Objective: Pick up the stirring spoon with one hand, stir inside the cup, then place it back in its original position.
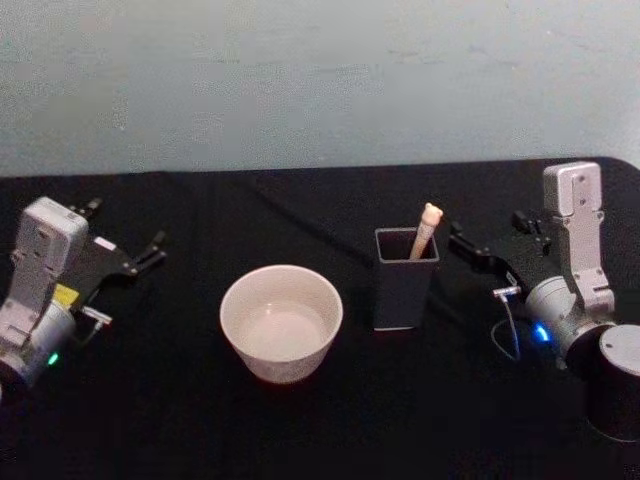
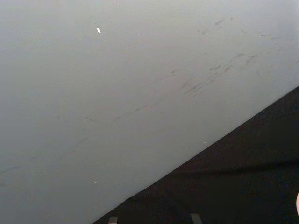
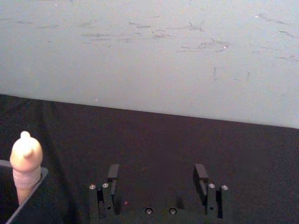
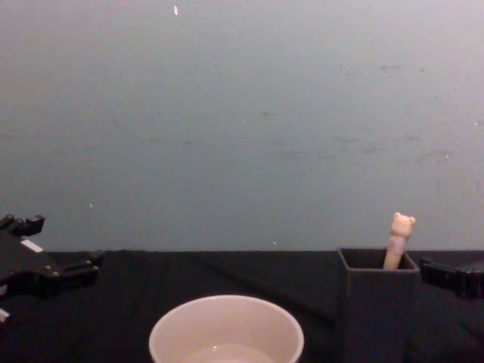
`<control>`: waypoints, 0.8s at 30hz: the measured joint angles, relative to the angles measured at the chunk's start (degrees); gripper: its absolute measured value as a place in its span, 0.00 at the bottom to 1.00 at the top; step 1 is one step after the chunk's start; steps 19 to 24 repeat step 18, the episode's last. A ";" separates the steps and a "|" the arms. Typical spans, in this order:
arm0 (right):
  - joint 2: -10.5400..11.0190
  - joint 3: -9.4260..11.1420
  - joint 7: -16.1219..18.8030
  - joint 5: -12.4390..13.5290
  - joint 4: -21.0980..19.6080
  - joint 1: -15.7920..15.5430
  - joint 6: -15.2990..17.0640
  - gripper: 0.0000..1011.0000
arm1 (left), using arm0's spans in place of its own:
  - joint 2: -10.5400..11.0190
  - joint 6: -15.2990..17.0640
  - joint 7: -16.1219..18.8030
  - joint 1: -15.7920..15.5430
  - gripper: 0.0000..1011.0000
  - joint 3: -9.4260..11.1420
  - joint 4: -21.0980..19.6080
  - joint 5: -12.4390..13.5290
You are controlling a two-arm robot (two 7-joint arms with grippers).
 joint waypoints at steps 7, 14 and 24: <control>0.00 0.00 0.00 0.01 0.00 0.00 0.00 0.99 | 0.00 0.00 0.00 0.00 0.99 0.00 0.00 0.00; 0.00 0.00 0.00 0.02 0.00 0.00 0.00 0.99 | 0.00 0.00 0.00 0.00 0.99 0.00 0.00 0.00; 0.00 0.00 0.00 0.02 0.00 0.00 0.00 0.99 | 0.00 0.00 0.00 0.00 0.99 0.00 0.00 0.00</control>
